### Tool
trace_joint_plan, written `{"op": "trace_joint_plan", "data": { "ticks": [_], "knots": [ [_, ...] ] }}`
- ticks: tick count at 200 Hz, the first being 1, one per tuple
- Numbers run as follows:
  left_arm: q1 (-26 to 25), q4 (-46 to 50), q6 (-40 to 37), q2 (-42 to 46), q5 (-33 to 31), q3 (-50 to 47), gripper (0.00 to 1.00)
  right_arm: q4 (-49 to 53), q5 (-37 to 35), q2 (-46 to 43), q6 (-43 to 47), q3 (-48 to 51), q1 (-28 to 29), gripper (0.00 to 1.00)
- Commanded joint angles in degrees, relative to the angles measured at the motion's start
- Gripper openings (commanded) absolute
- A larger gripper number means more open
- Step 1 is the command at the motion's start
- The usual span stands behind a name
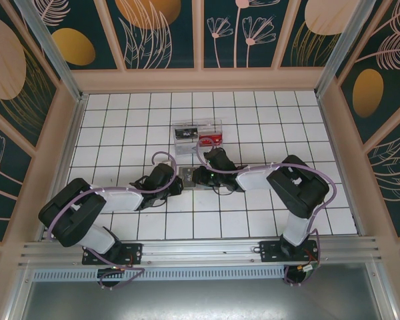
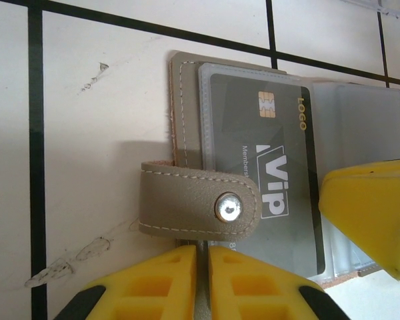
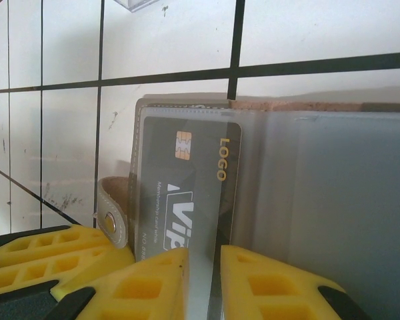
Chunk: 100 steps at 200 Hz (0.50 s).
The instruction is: Take the credit cards out of the card holder
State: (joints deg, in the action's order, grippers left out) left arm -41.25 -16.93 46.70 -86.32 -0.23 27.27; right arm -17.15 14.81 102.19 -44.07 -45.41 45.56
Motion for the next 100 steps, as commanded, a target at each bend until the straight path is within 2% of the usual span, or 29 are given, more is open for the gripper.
{"op": "trace_joint_plan", "data": {
  "ticks": [1,50,100],
  "knots": [
    [0.2,-0.4,-0.4,-1.2,1.2,0.5,0.17,2.3,-1.7,0.9,-1.1,-1.3,0.6,0.21],
    [0.2,-0.6,-0.3,-1.6,1.4,0.7,0.16,5.4,-4.8,-2.2,0.1,-1.5,0.9,0.21],
    [0.3,-0.6,-0.4,-2.1,1.8,1.0,0.16,5.7,-4.8,-0.8,-0.5,-1.6,1.1,0.21]
  ]
}}
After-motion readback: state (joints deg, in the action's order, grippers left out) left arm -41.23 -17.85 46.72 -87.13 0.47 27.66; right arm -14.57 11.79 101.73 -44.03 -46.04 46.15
